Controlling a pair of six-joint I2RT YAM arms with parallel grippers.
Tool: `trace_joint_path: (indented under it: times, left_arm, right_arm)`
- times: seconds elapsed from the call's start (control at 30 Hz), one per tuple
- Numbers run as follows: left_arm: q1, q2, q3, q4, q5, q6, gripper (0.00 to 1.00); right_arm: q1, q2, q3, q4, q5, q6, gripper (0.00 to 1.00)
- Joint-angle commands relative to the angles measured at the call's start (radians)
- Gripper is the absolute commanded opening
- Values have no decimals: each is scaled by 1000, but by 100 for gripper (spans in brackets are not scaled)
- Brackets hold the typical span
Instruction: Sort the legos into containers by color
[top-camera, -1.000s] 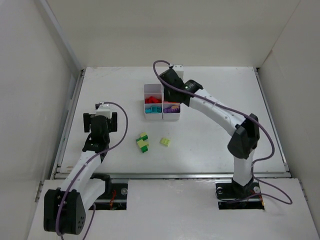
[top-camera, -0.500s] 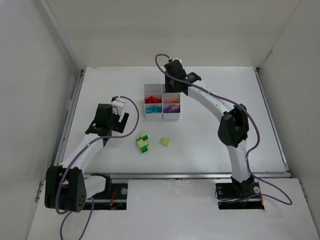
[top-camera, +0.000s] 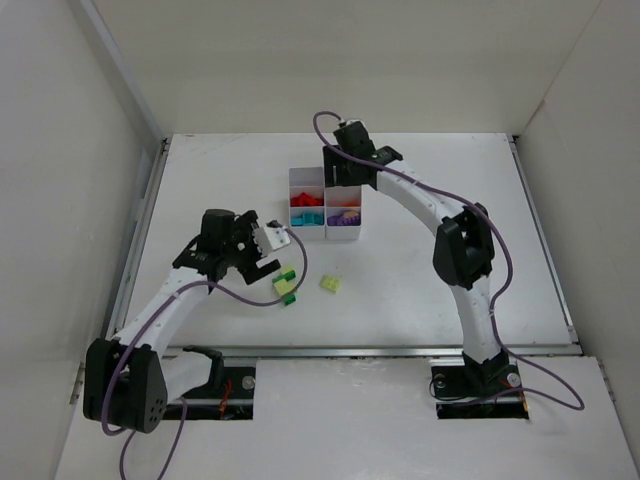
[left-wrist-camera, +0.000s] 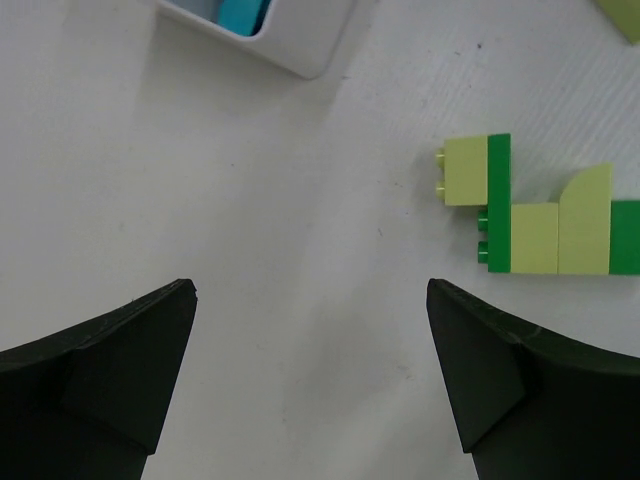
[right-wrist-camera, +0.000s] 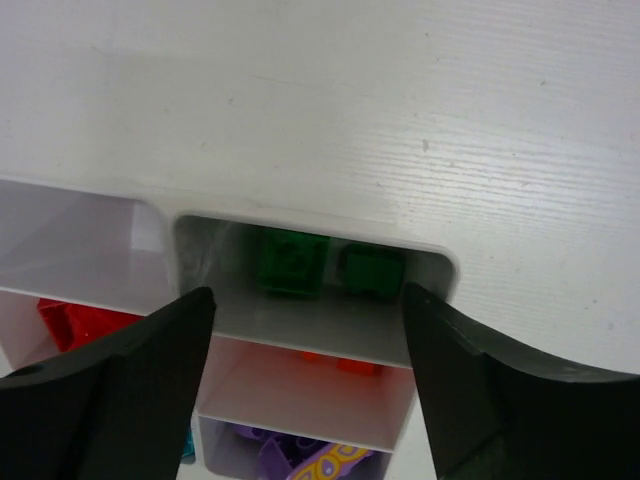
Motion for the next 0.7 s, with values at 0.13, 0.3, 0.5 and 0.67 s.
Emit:
trace_joint_path:
  times: [0.13,0.3,0.5,0.67]
  left_arm:
    - [-5,13,41,-160,207,626,100]
    - [-30,17,-12,-245,296,1104,100]
    - [-90,209,124,-387,270,1232,94]
    - [-90,208,110,-387,270,1232,93]
  right_arm:
    - [-4,-70,-5,33,-55,-73,86]
    - [25,-220,-123,103,-64,-123,86]
    - [54,-358,-295,94,-277,-288,87]
    - [142,-385,-482,1,-319,-402,92]
